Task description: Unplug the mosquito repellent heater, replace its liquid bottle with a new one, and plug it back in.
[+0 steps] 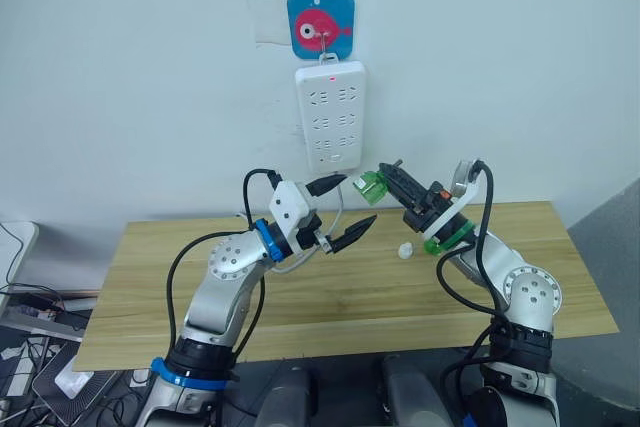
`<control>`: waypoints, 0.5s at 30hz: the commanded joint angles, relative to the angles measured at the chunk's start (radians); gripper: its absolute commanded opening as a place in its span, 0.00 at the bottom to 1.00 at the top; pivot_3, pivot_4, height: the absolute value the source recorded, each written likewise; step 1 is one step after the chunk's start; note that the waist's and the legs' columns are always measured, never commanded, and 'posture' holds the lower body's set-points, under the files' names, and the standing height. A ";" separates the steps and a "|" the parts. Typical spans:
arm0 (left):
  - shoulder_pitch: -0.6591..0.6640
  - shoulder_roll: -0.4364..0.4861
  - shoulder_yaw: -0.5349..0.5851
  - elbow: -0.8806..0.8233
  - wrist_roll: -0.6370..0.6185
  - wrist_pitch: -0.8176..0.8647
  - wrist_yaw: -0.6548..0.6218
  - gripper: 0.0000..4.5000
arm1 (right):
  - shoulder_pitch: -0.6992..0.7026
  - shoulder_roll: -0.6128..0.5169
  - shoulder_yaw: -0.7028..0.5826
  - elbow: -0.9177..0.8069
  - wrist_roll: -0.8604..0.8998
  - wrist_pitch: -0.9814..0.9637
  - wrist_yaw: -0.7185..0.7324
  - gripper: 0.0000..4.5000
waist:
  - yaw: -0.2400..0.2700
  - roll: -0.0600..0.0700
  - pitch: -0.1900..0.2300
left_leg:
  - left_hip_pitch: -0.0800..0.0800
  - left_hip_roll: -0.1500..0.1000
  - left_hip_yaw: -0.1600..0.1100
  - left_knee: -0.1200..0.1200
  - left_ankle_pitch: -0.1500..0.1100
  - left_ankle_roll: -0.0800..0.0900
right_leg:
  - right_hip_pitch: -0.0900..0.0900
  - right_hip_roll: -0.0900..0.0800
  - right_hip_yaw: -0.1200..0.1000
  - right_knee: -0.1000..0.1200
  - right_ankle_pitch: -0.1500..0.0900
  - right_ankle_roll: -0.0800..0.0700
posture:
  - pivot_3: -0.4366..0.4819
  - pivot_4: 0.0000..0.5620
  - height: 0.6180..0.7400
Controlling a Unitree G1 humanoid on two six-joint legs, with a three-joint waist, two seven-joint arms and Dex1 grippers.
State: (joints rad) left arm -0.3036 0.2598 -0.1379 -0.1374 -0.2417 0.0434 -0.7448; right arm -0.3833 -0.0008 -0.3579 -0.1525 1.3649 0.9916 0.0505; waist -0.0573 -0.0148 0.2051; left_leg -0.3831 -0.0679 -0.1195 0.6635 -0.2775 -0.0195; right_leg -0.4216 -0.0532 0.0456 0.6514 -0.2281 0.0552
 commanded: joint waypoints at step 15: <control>-0.048 -0.096 -0.016 0.076 0.057 -0.126 0.114 1.00 | 0.024 -0.021 0.090 -0.068 0.205 -0.063 -0.110 0.19 | -0.001 0.002 -0.004 | 0.000 0.000 0.001 0.000 0.000 0.000 | 0.000 0.001 0.000 0.000 0.000 0.000 | 0.39 0.27 1.00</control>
State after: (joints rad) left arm -0.3387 0.1695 -0.1575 -0.0419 -0.1773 -0.0630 -0.6387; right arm -0.3605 -0.0212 -0.2798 -0.1688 1.5230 0.9440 -0.0606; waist -0.0580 -0.0127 0.2010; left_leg -0.3831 -0.0681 -0.1187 0.6638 -0.2775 -0.0191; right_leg -0.4216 -0.0525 0.0461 0.6519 -0.2281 0.0553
